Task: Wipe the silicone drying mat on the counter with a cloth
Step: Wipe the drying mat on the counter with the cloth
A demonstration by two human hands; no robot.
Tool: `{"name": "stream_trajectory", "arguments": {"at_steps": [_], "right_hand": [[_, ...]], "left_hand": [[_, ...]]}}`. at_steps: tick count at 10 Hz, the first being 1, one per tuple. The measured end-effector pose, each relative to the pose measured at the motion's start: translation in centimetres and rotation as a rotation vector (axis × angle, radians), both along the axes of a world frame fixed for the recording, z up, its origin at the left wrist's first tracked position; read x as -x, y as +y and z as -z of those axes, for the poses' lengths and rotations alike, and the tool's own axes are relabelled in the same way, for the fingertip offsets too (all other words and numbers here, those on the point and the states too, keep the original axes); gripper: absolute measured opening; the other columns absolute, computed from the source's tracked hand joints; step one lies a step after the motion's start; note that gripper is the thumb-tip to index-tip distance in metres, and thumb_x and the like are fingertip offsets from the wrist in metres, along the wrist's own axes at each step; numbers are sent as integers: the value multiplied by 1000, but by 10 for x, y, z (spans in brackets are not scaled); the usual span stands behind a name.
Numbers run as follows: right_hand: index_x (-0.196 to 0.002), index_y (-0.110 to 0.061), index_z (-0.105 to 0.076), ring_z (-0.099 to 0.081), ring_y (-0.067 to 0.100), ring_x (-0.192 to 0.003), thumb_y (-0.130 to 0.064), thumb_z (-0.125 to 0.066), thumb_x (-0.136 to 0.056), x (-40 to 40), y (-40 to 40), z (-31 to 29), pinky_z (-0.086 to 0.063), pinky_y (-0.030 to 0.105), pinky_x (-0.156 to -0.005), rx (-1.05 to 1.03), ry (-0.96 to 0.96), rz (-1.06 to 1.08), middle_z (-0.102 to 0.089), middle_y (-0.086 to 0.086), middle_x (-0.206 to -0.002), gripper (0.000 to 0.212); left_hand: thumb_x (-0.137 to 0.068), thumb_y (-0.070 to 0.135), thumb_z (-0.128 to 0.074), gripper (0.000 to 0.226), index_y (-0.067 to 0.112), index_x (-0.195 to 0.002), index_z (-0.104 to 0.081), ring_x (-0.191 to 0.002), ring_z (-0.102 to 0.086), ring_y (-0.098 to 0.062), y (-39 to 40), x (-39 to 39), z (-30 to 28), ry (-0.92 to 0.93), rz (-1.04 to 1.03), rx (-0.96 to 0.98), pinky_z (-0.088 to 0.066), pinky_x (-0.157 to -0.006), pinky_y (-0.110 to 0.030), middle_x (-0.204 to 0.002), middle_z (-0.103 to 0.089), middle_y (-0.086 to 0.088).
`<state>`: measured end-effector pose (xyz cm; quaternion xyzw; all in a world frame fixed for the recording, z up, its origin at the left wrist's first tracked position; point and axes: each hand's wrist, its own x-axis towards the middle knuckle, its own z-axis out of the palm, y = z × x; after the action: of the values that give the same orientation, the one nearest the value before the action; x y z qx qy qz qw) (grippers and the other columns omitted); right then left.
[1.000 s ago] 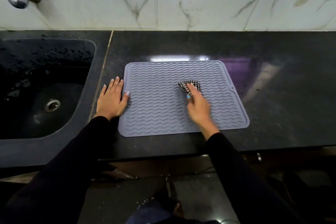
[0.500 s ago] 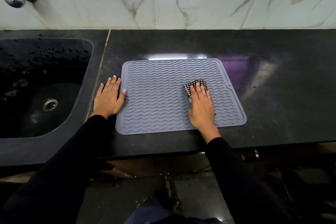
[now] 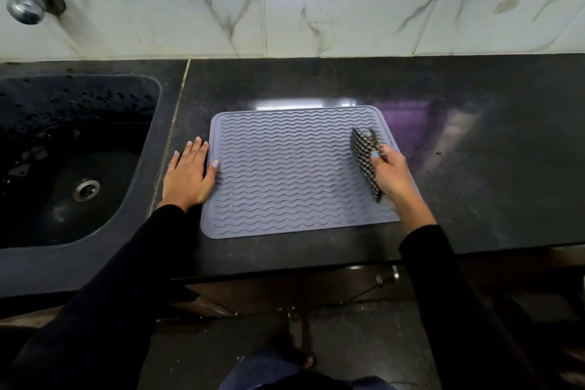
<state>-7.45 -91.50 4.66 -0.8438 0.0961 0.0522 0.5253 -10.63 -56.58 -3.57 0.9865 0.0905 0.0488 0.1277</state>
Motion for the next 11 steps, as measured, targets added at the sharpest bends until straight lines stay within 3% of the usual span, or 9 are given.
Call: {"name": "stream_trajectory", "arguments": {"at_steps": [1,2,4,6,7,8,9,10,11], "right_hand": [[-129,-8,-49,-54,36,-110,-5,-40,-94,24,-2,-13,-42,35,-86,564,-36,-87,-59,20,-121,36],[-129,-7,-46,-54,36,-111,-3,-44,-90,50,21,3,-44,39,-89,761,-42,-160,-57,19,-122,40],[-143,7,-16,-16,38,-141,-5,-23,-98,63,52,46,-15,43,-118,1075,-36,-245,-16,30,-151,47],[-139,10,-24,-25,43,-137,-1,-25,-97,57,58,29,-25,45,-113,1184,0,-333,-24,34,-146,43],[-128,2,-46,-48,37,-119,-1,-37,-93,43,34,9,-42,40,-95,961,-23,-347,-49,26,-130,36],[-107,-9,-62,-58,32,-99,-8,-43,-93,26,-6,-16,-43,33,-79,488,71,-208,-64,20,-107,23],[-118,-11,-58,-54,39,-109,-5,-42,-91,29,-18,-23,-43,38,-90,466,-1,19,-61,23,-116,32],[-129,-2,-46,-48,38,-118,2,-39,-89,42,5,1,-39,39,-98,733,-26,-40,-50,23,-130,41],[-143,3,-21,-18,36,-141,-1,-28,-95,47,23,39,-17,39,-116,966,-32,-157,-17,26,-151,49]], "left_hand": [[-88,51,-14,72,11,-146,-24,-145,-10,-19,0,-1,0,-5,-2,1,-5,-117,-40,-156,-16,-6],[-88,51,-15,71,11,-146,-24,-144,-10,-18,0,-1,2,-14,-3,2,-5,-117,-39,-156,-17,-6],[-89,50,-17,69,11,-146,-25,-144,-11,-19,0,-2,3,-27,-2,-5,-5,-117,-40,-155,-18,-7],[-88,51,-16,70,12,-145,-25,-144,-11,-18,0,-1,1,-27,-7,2,-5,-117,-40,-156,-18,-6],[-88,51,-17,70,12,-145,-26,-144,-12,-19,-1,0,1,-31,-6,14,-5,-117,-40,-155,-19,-6],[-87,51,-18,70,11,-145,-26,-144,-12,-19,-1,-1,0,-34,-10,27,-6,-117,-40,-155,-19,-6],[-87,51,-17,71,11,-145,-26,-144,-12,-19,0,-1,2,-34,-8,17,-5,-117,-40,-155,-19,-6],[-87,50,-18,70,11,-145,-27,-144,-12,-18,1,-1,3,-42,-8,25,-6,-117,-40,-155,-20,-6],[-88,50,-18,70,12,-145,-27,-144,-13,-18,1,-1,4,-45,-5,17,-6,-117,-40,-155,-20,-6]]}}
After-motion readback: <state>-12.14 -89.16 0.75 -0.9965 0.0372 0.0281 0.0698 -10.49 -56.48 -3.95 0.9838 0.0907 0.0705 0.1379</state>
